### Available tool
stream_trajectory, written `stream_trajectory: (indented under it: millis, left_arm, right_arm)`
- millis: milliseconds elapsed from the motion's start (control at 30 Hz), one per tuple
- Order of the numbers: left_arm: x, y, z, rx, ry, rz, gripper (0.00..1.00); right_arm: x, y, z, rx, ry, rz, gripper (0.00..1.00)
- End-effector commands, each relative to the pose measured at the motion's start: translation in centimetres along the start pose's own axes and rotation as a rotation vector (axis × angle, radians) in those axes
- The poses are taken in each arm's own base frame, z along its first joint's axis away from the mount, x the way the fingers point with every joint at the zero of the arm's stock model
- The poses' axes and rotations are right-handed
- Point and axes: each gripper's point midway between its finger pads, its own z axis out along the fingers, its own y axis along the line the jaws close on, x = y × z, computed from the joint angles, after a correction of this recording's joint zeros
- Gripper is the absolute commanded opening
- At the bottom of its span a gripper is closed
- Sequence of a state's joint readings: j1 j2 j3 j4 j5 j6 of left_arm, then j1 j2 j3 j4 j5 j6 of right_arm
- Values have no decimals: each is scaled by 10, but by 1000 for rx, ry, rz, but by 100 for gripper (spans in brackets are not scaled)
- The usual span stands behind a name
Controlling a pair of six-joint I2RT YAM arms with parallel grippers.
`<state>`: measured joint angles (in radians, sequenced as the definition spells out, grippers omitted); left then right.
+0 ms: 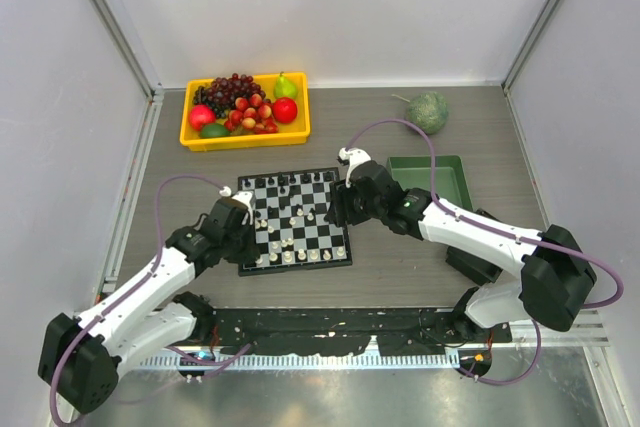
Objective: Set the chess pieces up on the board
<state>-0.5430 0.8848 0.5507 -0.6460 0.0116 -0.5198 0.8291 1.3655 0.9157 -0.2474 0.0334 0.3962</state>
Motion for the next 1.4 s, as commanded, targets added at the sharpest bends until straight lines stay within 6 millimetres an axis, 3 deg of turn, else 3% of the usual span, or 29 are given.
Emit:
stream_trajectory:
  millis: [0, 433, 967, 1033, 1167, 1367]
  left_arm:
    - [-5, -3, 4, -24, -17, 1, 2]
    - [-14, -10, 6, -18, -47, 5, 2]
    - [1, -12, 10, 19, -10, 0, 5]
    - [2, -11, 10, 16, -2, 2, 7]
    - [0, -12, 9, 13, -3, 2, 30]
    - [-10, -11, 2, -1, -40, 1, 42]
  right_arm:
    - [-20, 9, -3, -29, -62, 9, 56]
    - [-18, 7, -2, -24, -57, 11, 56]
    - [-16, 8, 0, -28, -49, 12, 56]
    - [-16, 8, 1, -29, -47, 15, 56]
    - [-17, 9, 0, -31, -49, 12, 56]
    - [-17, 9, -2, -35, -52, 12, 56]
